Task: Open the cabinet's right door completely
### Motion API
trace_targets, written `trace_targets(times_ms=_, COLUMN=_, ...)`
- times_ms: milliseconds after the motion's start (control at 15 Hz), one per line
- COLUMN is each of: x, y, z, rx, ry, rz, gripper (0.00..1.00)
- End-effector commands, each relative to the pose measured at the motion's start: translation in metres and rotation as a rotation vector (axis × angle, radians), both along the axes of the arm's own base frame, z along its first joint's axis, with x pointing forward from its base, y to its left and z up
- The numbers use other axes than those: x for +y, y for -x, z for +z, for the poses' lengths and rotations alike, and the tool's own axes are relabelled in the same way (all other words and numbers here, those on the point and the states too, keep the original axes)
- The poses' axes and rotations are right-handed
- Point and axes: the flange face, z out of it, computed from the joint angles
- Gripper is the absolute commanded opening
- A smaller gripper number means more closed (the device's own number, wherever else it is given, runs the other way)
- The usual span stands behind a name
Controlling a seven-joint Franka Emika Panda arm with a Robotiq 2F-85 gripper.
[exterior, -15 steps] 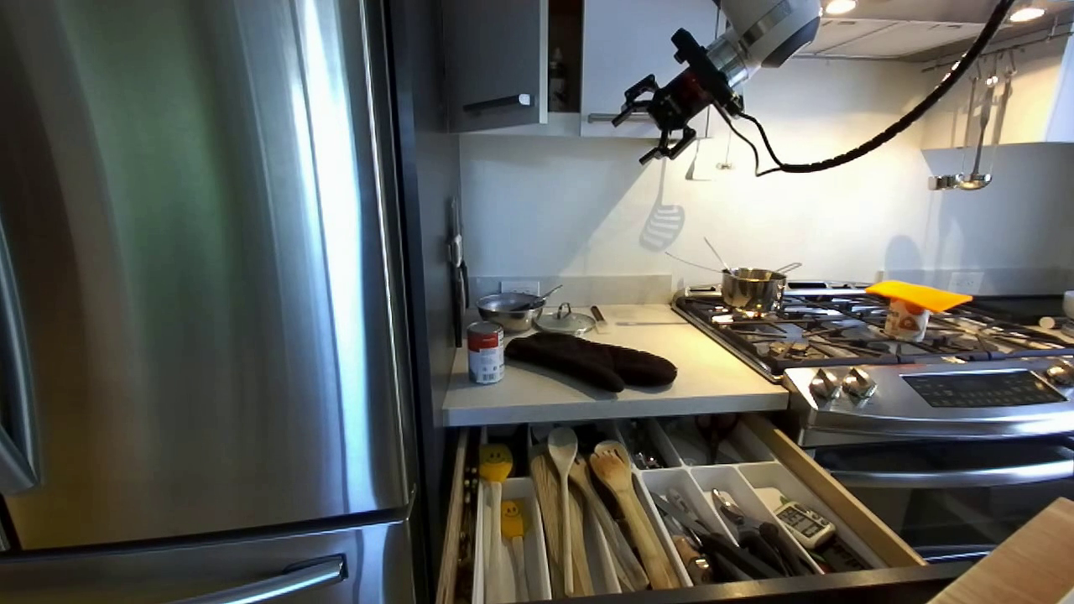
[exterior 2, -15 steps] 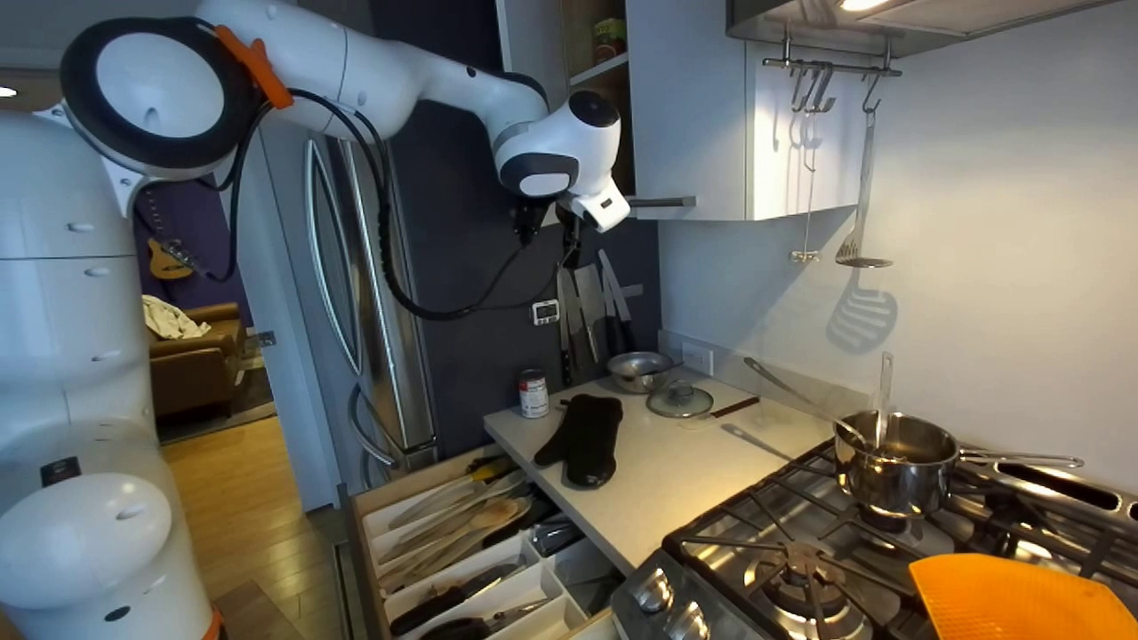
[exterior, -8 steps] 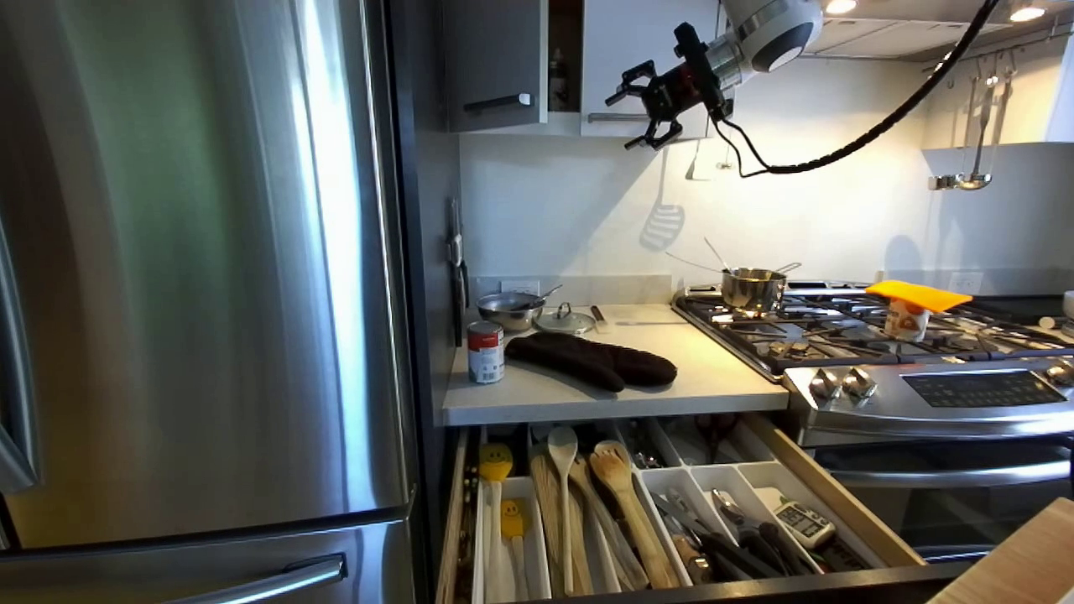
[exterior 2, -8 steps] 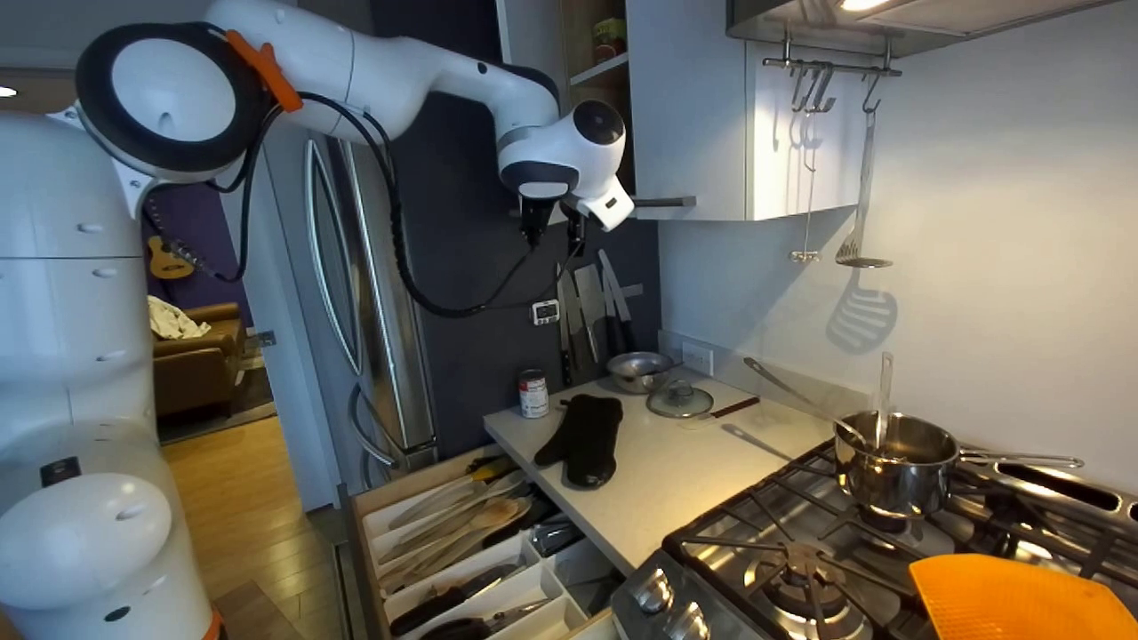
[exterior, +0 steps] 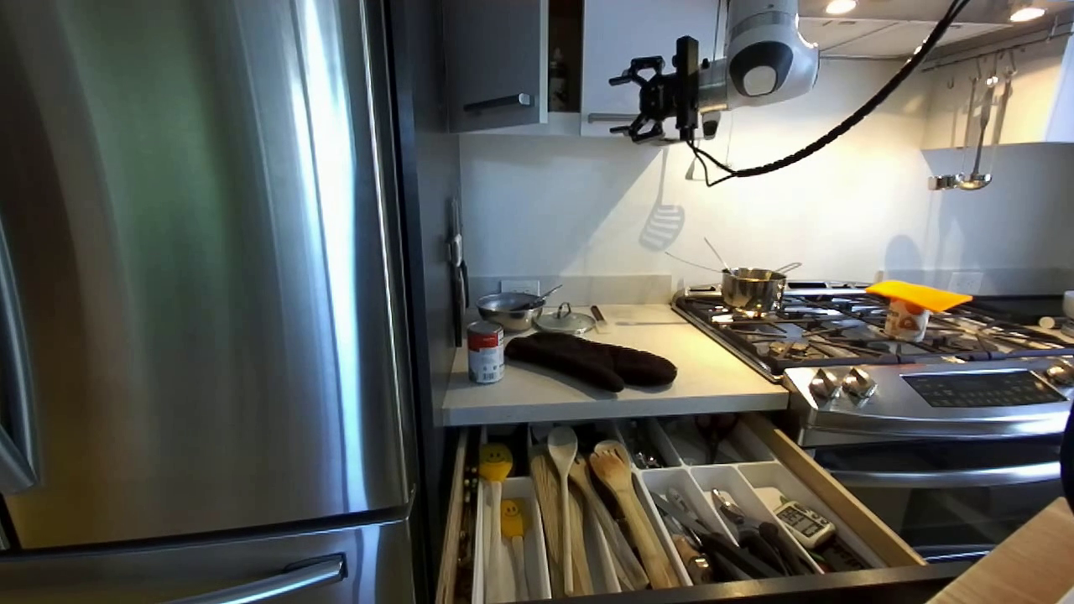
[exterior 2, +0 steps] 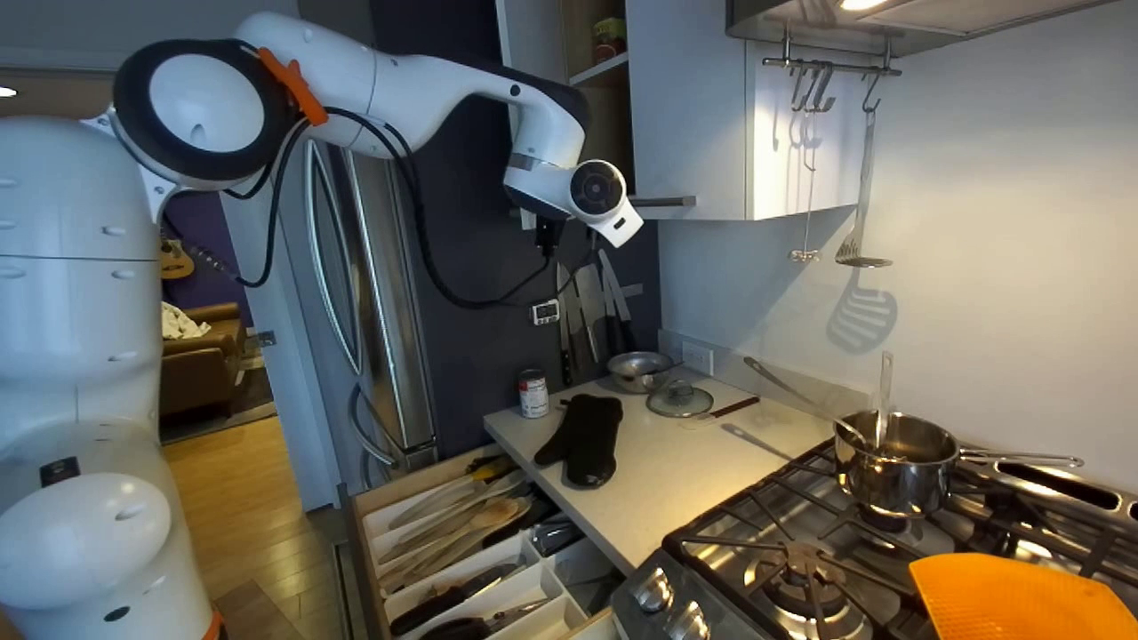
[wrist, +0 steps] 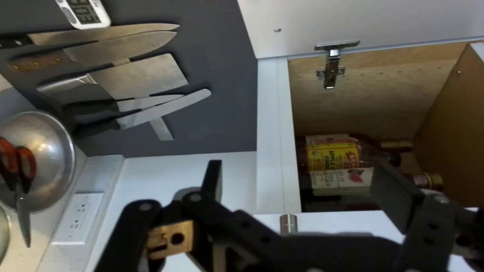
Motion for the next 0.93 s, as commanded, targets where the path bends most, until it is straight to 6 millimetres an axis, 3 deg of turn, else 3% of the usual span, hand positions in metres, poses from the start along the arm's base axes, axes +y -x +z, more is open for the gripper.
trace_targets(times_ms=0, x=0.007, y=-0.015, z=-0.012, rx=-0.092, ry=0.012, rz=-0.056, gripper=1.00)
trace_targets(times_ms=333, x=0.015, y=-0.032, z=-0.024, rx=-0.150, ry=0.101, rz=-0.158, gripper=1.00)
trace_targets(times_ms=867, x=0.013, y=-0.067, z=-0.014, rx=-0.157, ry=0.097, rz=-0.269, gripper=1.00)
